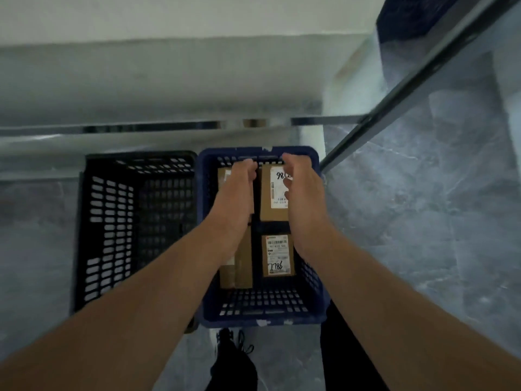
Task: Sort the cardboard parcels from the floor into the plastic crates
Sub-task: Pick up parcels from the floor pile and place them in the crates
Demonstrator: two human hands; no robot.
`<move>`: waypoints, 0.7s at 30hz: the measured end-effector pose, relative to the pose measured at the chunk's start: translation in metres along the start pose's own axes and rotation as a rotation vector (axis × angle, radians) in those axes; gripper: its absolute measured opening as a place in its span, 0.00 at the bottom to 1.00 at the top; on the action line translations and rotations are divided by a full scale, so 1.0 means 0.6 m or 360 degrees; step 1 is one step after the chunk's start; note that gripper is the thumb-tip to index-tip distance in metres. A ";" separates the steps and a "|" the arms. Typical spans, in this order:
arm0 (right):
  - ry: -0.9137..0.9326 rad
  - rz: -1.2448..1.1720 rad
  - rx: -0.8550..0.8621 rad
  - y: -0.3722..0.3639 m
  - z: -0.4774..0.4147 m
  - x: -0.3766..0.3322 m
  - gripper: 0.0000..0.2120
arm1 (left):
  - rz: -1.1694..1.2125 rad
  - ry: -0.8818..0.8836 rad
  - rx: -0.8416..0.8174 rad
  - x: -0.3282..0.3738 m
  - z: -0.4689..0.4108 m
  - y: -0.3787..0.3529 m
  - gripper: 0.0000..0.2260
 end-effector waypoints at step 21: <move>0.1025 0.0054 -0.0212 -0.070 0.756 -0.554 0.35 | 0.0006 -0.0965 0.0063 0.492 0.775 0.022 0.19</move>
Point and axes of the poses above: each hand's wrist, its own z-axis away from the middle knuckle, its own y-axis out of the back of the hand, x = y × z, the point moved 5 cm from there along -z, towards the middle knuckle, and after that the axes turned 7 degrees about -x, right-handed, at the moved point
